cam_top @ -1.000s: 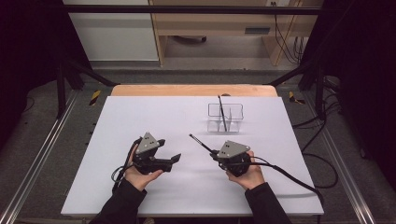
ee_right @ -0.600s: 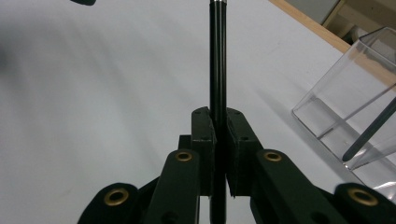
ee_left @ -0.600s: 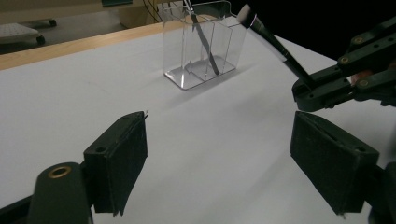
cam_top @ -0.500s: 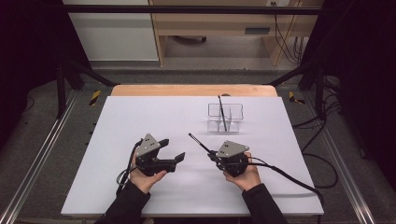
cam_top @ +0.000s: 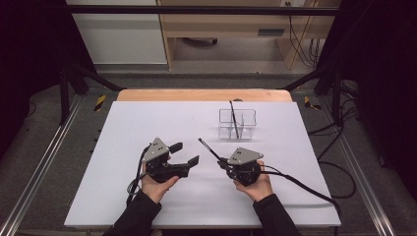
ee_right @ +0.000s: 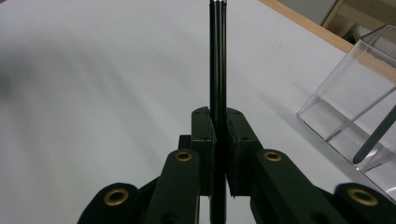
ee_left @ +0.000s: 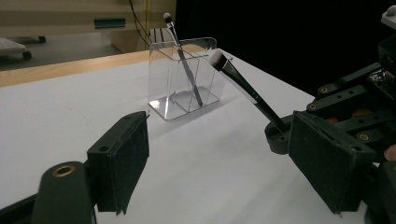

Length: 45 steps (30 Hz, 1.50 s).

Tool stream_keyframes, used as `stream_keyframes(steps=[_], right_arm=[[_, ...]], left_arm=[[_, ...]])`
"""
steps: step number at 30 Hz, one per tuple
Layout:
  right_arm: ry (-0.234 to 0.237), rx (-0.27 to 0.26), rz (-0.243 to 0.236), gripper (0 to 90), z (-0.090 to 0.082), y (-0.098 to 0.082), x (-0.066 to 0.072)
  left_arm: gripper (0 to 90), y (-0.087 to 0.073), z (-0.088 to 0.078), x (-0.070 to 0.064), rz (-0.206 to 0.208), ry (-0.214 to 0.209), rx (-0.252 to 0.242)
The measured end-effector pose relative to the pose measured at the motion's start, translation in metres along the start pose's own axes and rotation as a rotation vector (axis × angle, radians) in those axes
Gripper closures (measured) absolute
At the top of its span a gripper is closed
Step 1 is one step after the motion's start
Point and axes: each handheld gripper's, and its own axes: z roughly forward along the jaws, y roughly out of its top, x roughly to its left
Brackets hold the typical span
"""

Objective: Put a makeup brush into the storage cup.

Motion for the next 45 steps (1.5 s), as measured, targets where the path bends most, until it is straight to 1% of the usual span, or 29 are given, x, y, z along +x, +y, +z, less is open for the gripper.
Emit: stream_keyframes(steps=[7, 11, 17, 20, 24, 33, 39, 45], right_arm=[[0.003, -0.020, 0.027, 83.9, 0.000, 0.001, 0.000], [0.000, -0.027, 0.031, 83.9, 0.000, 0.001, 0.000], [-0.004, -0.038, 0.043, 83.9, -0.001, 0.002, 0.000], [-0.003, -0.045, 0.048, 83.9, -0.001, 0.002, 0.000], [-0.005, -0.055, 0.056, 83.9, -0.002, 0.002, 0.000], [-0.005, -0.067, 0.066, 83.9, -0.002, 0.003, 0.001], [-0.003, -0.072, 0.071, 83.9, -0.001, 0.003, 0.001], [-0.002, -0.076, 0.073, 83.9, -0.002, 0.003, 0.001]], left_arm=[[20.3, 0.002, 0.007, -0.002, -0.021, -0.013, -0.015], [20.3, 0.003, 0.012, -0.001, -0.030, -0.022, -0.015], [21.2, 0.005, 0.017, -0.004, -0.048, -0.040, -0.029], [21.5, 0.006, 0.019, -0.006, -0.048, -0.048, -0.030], [22.5, 0.006, 0.023, -0.007, -0.065, -0.058, -0.038], [27.2, 0.006, 0.030, -0.010, -0.109, -0.085, -0.071], [33.0, 0.005, 0.036, -0.011, -0.138, -0.100, -0.079], [39.6, 0.004, 0.039, -0.013, -0.151, -0.115, -0.081]])
